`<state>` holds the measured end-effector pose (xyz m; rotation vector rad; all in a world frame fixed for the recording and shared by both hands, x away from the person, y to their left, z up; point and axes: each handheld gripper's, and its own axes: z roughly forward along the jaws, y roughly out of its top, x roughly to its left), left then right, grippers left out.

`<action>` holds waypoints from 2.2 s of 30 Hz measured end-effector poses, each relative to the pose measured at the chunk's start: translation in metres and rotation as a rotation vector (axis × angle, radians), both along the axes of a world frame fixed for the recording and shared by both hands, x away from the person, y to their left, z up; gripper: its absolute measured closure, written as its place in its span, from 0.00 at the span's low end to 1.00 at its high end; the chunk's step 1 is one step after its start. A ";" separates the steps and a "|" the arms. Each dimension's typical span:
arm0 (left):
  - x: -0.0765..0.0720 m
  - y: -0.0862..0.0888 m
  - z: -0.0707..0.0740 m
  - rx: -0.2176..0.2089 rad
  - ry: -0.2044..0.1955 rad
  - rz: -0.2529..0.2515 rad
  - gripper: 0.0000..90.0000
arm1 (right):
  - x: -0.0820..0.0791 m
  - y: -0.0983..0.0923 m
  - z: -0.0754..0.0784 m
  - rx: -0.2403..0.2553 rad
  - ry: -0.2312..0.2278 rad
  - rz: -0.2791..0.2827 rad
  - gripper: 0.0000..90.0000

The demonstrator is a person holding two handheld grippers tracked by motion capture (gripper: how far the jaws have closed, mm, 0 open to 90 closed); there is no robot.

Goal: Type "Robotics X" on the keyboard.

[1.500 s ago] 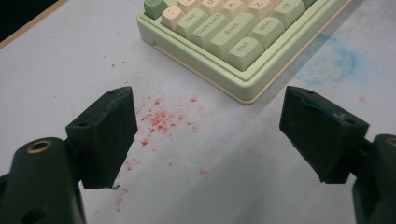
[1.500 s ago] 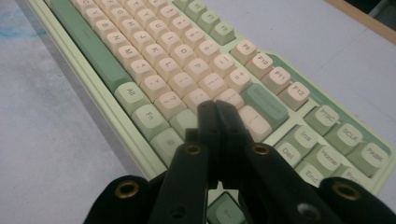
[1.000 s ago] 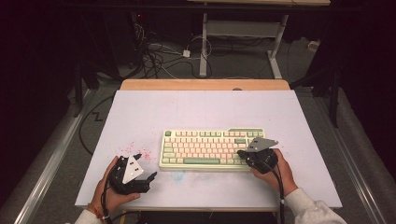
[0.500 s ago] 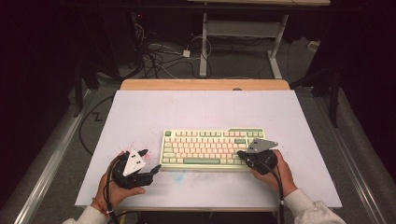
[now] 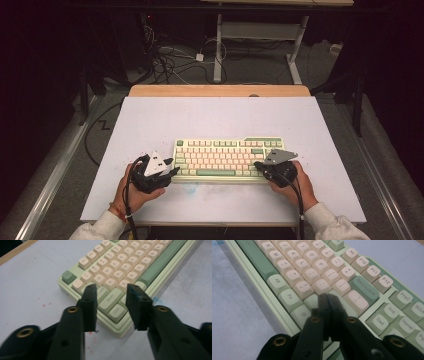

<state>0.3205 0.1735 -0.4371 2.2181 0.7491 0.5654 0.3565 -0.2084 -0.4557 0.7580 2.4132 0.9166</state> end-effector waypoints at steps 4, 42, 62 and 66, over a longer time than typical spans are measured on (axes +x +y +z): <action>0.004 -0.008 0.002 0.013 0.004 -0.021 0.88 | 0.000 0.000 0.000 -0.001 -0.001 0.001 1.00; 0.079 -0.085 -0.009 0.119 0.109 -0.100 0.95 | -0.002 0.002 0.000 -0.026 -0.019 0.004 1.00; 0.065 -0.077 0.010 0.068 0.001 -0.108 0.80 | -0.008 -0.011 0.022 0.045 -0.066 -0.002 1.00; 0.055 -0.070 0.017 0.047 -0.075 -0.073 0.59 | -0.011 -0.013 0.025 0.049 -0.071 -0.001 1.00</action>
